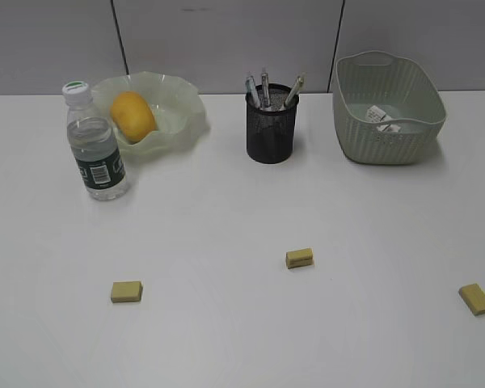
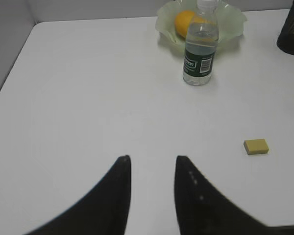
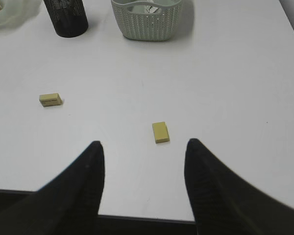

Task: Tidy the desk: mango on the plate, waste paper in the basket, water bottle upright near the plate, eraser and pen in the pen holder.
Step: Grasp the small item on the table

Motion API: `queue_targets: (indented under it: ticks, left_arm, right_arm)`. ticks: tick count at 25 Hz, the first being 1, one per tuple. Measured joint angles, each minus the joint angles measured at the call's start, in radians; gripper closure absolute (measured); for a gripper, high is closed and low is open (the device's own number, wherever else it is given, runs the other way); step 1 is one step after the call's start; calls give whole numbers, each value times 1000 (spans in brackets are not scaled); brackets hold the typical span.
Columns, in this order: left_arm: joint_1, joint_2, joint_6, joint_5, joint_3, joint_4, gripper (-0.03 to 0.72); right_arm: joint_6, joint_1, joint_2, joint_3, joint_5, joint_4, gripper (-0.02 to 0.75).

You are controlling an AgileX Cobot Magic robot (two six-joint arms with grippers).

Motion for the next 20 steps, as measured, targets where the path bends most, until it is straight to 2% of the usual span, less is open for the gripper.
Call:
queue_targets:
  ticks: [3, 5, 8, 13, 15, 17, 20]
  left_arm:
    - [0, 0, 0, 0, 0, 0, 450]
    - [0, 0, 0, 0, 0, 0, 449]
    - [0, 0, 0, 0, 0, 0, 449]
    - [0, 0, 0, 0, 0, -2, 449]
    - [0, 0, 0, 0, 0, -4, 439]
    - [0, 0, 0, 0, 0, -13, 402]
    - [0, 16, 0, 1, 0, -33, 286]
  right_arm:
    - [0, 0, 0, 0, 0, 2, 242]
    - [0, 0, 0, 0, 0, 2, 164]
    - [0, 0, 0, 0, 0, 2, 113]
    - [0, 0, 0, 0, 0, 3, 113]
    - [0, 0, 0, 0, 0, 3, 139]
    - [0, 0, 0, 0, 0, 3, 173]
    - [1, 0, 0, 0, 0, 3, 226]
